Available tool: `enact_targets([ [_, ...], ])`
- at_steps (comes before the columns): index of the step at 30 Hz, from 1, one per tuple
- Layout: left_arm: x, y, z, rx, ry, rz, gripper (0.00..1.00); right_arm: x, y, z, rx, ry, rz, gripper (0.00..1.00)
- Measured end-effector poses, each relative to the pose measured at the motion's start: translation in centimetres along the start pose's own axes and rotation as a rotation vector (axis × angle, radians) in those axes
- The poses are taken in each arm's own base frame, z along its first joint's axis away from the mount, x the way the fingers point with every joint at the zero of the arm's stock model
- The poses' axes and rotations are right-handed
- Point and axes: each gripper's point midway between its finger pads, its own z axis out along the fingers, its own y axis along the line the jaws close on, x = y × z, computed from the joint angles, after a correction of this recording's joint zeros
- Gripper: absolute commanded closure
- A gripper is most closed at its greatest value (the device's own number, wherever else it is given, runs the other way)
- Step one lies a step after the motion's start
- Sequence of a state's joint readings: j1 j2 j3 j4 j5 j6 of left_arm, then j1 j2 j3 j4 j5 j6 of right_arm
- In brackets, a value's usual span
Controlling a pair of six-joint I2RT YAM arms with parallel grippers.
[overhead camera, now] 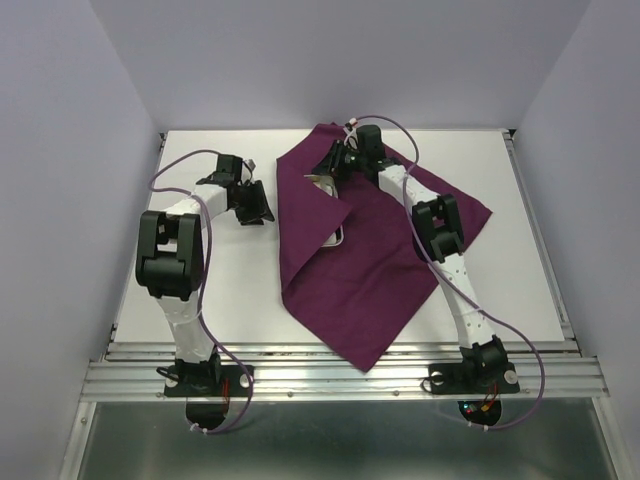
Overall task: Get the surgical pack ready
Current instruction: Pack the surgical kit at the center of the board.
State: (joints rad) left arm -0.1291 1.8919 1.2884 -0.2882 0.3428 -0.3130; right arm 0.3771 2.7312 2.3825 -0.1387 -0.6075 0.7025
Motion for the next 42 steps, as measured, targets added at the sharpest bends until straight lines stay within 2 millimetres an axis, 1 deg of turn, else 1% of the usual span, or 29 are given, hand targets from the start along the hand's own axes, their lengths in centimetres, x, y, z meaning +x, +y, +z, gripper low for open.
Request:
enact_targets([
  [2,0.3,0.1,0.4,0.004,0.013,-0.003,0.52,0.3,0.2,0.0,-0.033,0.011,-0.008,0.65],
  [4,0.5,0.1,0.7,0.012,0.023,-0.004,0.52,0.9,0.1,-0.1,-0.061,0.027,-0.009,0.70],
  [6,0.6,0.0,0.8,0.019,0.028,-0.004,0.52,1.0,0.3,-0.2,-0.085,0.035,-0.015,0.73],
  [8,0.7,-0.1,0.9,0.026,0.032,-0.005,0.52,1.2,0.5,-0.3,-0.103,0.046,-0.017,0.74],
  [10,0.8,-0.2,0.9,0.034,0.036,-0.004,0.52,1.4,0.7,-0.4,-0.120,0.059,-0.018,0.71],
  [14,0.8,-0.4,0.9,0.045,0.039,-0.001,0.52,1.8,0.8,-0.5,-0.134,0.076,-0.018,0.70],
  [32,1.0,-0.6,1.1,0.064,0.048,-0.002,0.52,2.0,1.2,-1.0,-0.126,0.087,-0.016,0.69],
  [35,1.0,-0.7,1.1,0.068,0.049,-0.002,0.52,2.3,1.2,-1.1,-0.133,0.099,-0.013,0.68],
  [38,1.0,-0.8,1.1,0.074,0.049,-0.001,0.52,3.0,1.1,-1.2,-0.148,0.124,-0.005,0.66],
  [42,1.0,-1.1,1.2,0.080,0.051,0.000,0.52,3.3,1.3,-1.5,-0.153,0.134,-0.008,0.66],
])
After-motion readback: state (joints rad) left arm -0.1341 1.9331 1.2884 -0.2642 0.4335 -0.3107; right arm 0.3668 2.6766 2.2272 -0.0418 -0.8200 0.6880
